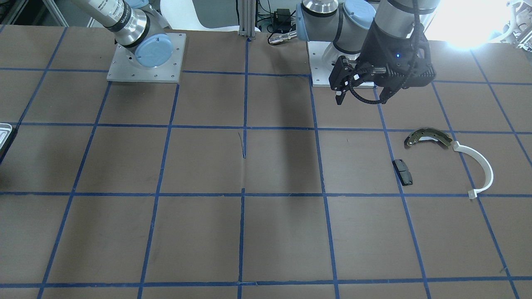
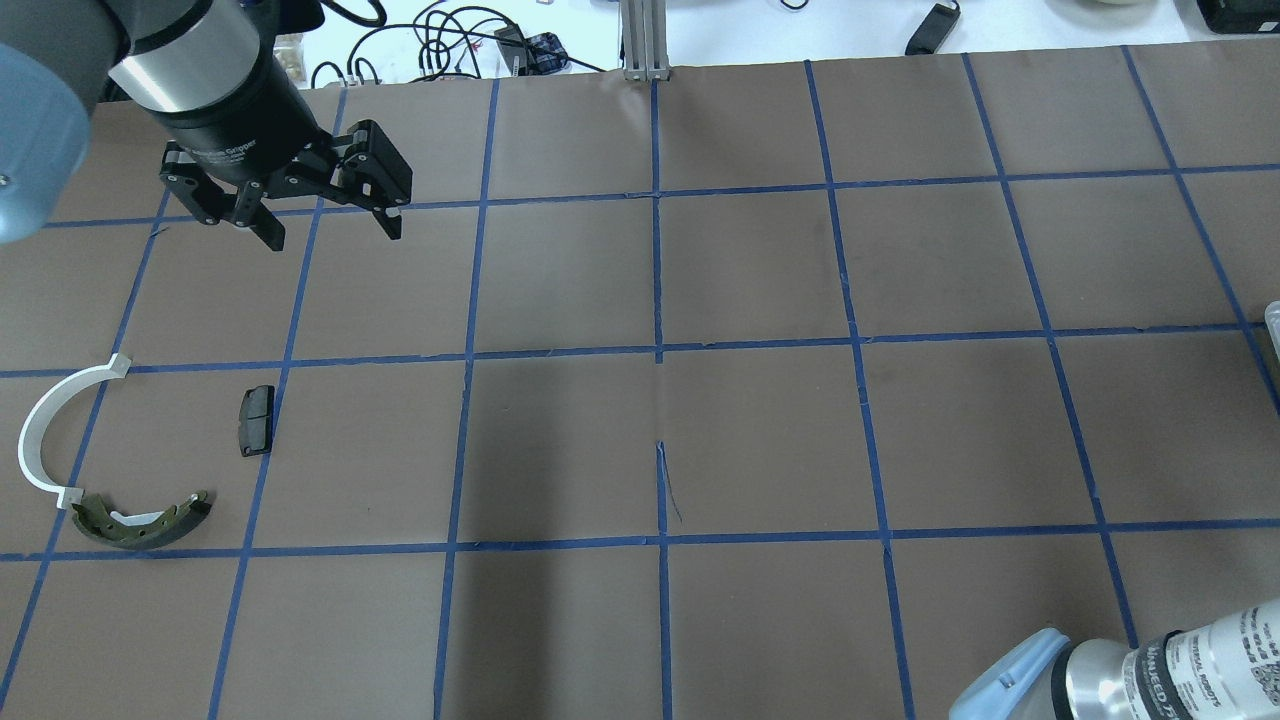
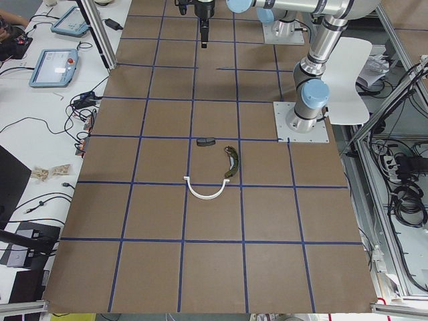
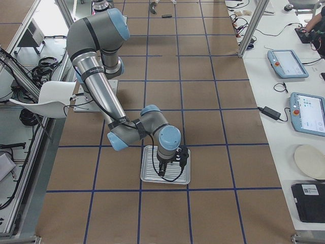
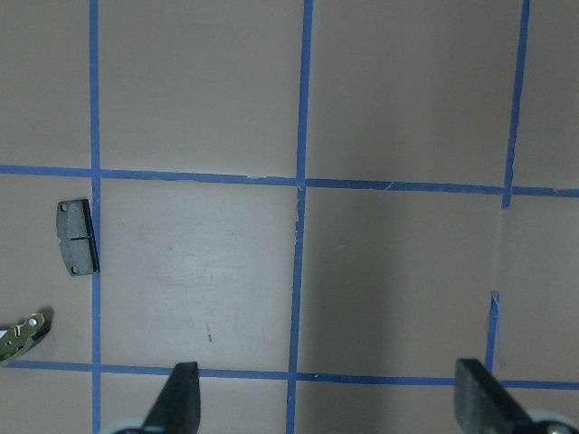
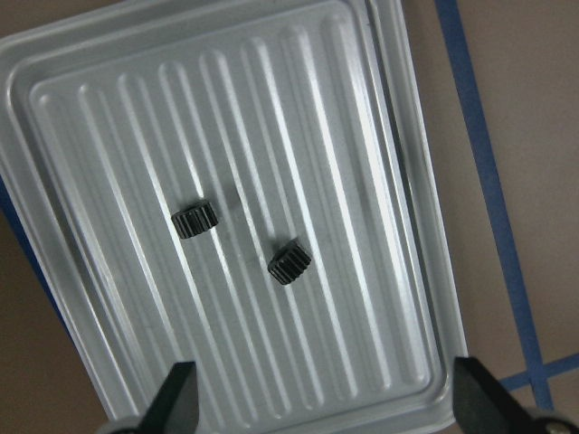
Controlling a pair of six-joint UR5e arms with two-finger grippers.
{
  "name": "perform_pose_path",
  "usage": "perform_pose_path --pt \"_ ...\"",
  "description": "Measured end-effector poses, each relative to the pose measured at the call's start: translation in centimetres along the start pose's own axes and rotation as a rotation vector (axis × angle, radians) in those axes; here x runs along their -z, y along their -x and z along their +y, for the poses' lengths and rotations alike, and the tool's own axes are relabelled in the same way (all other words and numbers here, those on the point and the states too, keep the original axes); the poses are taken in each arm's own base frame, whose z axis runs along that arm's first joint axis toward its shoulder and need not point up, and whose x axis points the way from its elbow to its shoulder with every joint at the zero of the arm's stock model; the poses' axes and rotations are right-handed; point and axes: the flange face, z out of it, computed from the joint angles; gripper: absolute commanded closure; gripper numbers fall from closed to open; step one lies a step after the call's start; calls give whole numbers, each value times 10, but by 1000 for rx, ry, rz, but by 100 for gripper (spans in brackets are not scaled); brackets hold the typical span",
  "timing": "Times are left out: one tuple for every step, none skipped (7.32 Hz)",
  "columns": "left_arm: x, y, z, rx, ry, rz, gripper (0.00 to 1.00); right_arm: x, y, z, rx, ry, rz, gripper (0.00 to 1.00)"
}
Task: Place bearing gear from tray to pile
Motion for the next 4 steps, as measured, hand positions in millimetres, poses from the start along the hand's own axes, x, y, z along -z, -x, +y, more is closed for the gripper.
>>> perform_pose_path --pt "0 0 0 0 0 0 0 -10 0 1 -27 10 -9 0" --pt "0 0 0 0 1 0 0 -23 -2 -3 -41 2 -4 0" --pt "0 0 0 0 1 1 0 -31 -7 -10 -53 -36 25 0" --pt "0 0 0 0 1 1 0 -36 -12 -16 -77 -77 56 0"
